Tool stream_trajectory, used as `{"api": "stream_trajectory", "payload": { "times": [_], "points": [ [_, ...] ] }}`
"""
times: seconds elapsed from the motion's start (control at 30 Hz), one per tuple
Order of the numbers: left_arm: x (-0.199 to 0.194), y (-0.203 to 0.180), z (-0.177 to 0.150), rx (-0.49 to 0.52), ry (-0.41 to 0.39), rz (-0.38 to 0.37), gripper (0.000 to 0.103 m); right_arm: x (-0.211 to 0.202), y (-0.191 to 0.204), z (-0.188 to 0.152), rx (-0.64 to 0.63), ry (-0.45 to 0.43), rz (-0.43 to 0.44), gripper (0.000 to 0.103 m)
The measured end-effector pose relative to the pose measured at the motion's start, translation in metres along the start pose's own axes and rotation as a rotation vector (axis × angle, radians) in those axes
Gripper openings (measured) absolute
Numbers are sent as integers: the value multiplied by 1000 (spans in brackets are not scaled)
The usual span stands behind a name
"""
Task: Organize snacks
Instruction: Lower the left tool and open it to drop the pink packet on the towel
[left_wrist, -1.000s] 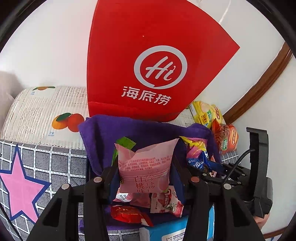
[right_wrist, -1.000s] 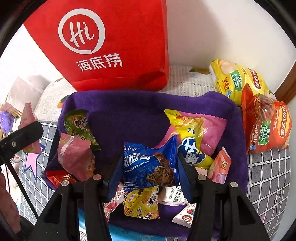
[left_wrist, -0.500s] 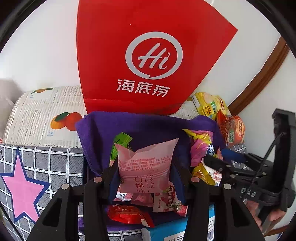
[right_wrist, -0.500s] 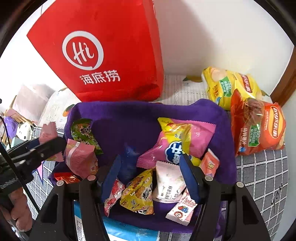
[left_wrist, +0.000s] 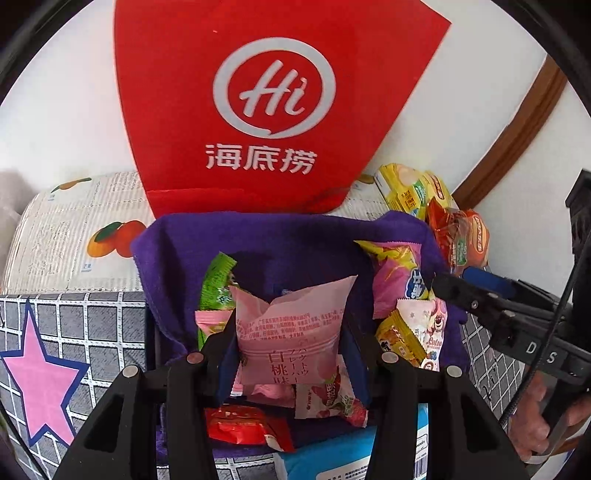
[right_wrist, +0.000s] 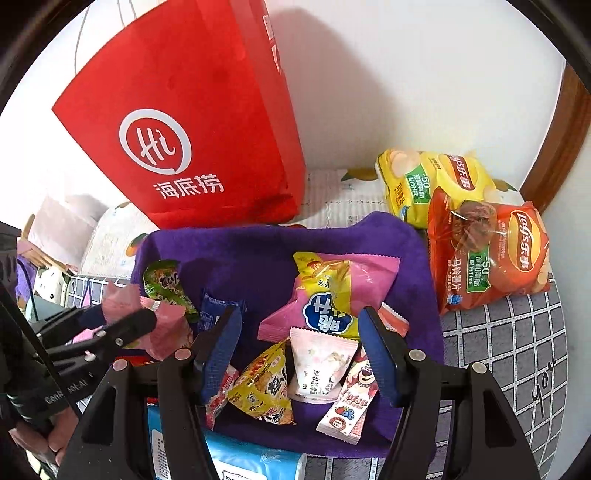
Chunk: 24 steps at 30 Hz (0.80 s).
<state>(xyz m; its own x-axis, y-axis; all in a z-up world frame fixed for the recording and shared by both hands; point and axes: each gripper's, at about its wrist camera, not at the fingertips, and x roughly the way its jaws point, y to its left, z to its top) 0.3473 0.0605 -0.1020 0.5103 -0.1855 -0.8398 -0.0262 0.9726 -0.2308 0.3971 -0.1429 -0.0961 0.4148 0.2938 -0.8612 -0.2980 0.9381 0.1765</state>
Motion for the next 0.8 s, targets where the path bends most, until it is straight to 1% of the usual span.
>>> {"api": "stream_trajectory", "payload": {
  "times": [0.2, 0.4, 0.67, 0.8],
  "points": [
    [9, -8, -3, 24, 22, 6, 47, -2, 1, 0, -2, -5, -8, 65],
    [19, -10, -4, 22, 51, -3, 48, -4, 2, 0, -12, -11, -9, 65],
    [20, -6, -3, 4, 57, -24, 49, -7, 6, 0, -24, -22, -12, 65],
    [21, -6, -4, 7, 60, -21, 51, -8, 9, 0, -44, -27, -28, 65]
  ]
}}
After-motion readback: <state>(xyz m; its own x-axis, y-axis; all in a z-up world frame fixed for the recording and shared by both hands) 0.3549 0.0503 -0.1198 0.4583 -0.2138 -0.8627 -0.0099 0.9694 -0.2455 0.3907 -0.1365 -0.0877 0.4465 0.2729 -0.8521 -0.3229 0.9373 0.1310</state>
